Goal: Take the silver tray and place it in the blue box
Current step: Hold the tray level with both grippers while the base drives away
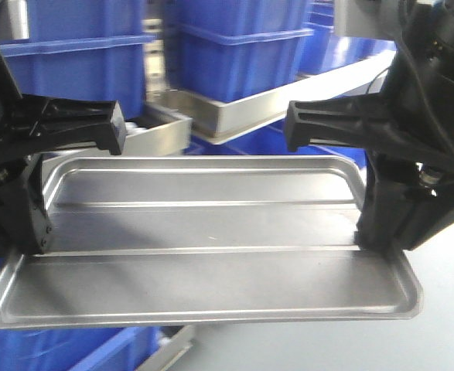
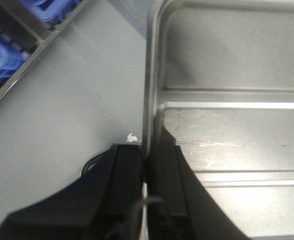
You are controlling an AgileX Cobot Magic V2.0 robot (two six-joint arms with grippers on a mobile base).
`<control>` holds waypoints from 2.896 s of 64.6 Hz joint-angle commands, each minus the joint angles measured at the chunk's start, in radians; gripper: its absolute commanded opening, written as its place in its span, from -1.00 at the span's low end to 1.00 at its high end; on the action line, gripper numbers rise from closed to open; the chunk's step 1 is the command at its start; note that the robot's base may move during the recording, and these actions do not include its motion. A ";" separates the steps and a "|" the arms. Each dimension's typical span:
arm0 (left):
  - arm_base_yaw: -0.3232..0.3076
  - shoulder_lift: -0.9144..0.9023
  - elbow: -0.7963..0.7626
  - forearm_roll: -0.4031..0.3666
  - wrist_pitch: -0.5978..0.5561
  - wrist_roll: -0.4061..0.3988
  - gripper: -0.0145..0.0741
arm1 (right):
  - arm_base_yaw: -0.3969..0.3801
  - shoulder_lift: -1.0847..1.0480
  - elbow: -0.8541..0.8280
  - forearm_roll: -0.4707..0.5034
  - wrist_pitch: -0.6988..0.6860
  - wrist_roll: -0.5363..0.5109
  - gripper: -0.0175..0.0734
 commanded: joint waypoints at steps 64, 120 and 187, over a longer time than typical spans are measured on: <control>-0.006 -0.031 -0.021 0.031 0.024 -0.011 -0.70 | -0.005 -0.035 -0.022 -0.043 0.001 -0.001 -0.49; -0.006 -0.031 -0.021 0.031 0.024 -0.011 -0.70 | -0.005 -0.035 -0.022 -0.043 0.000 -0.001 -0.49; -0.006 -0.031 -0.021 0.033 0.027 -0.011 -0.70 | -0.005 -0.035 -0.022 -0.043 0.000 -0.001 -0.49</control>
